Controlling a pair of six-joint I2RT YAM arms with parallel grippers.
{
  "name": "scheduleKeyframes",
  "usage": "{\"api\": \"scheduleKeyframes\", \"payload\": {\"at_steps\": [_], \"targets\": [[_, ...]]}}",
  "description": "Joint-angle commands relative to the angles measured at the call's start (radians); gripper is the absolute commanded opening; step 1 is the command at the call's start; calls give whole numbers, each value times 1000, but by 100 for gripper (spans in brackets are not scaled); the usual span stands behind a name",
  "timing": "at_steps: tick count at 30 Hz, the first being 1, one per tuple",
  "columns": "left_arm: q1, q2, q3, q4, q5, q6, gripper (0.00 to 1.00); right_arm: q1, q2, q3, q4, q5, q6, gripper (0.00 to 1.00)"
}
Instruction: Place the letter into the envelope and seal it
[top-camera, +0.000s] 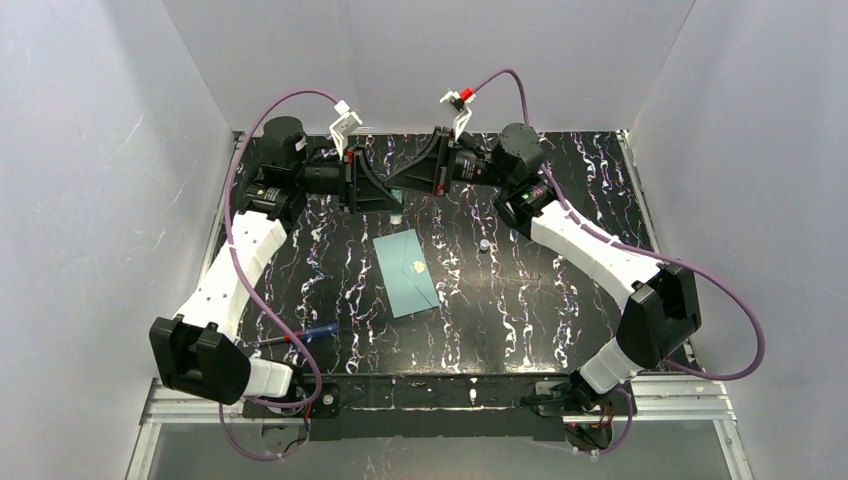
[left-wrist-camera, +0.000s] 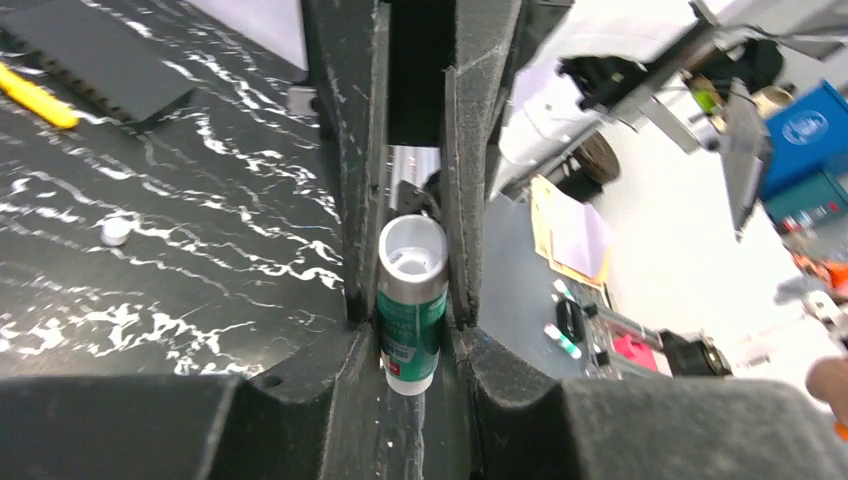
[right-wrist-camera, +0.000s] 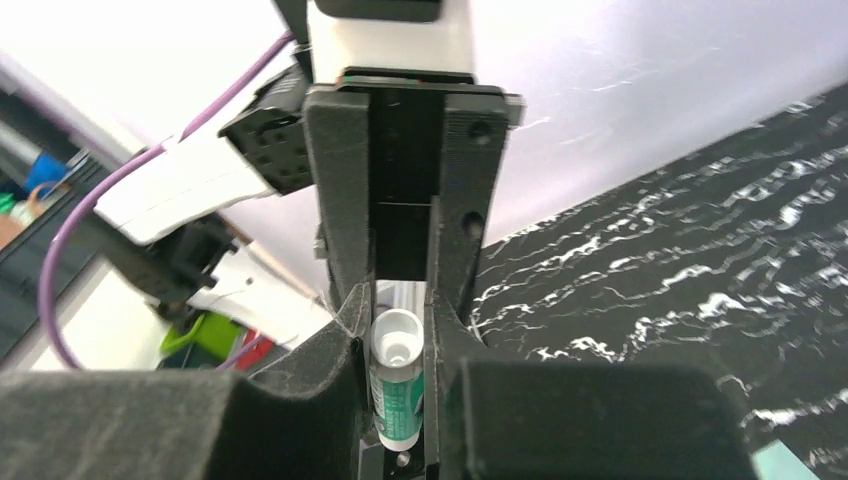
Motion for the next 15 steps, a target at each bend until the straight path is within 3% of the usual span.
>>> {"api": "scheduleKeyframes", "payload": {"at_steps": [1,3,5,7,10,12,15], "targets": [[-11,-13,30,132,129,-91,0,25,-21,43,189,-231,77,1],[-10,-19,32,133,89,-86,0,24,-38,55,28,-97,-17,42],[-9,-26,36,103,-2,-63,0,26,-72,77,-224,144,-142,69],[-7,-37,40,34,-165,-44,0,28,-119,62,-324,404,-165,74],[-8,-47,17,57,-433,-151,0,52,-230,-101,-281,740,-117,75],[-8,-56,5,38,-599,-282,0,106,-289,-200,-169,888,-165,75],[-8,-67,-8,9,-732,-454,0,196,-275,-175,-204,1023,-314,74]]}}
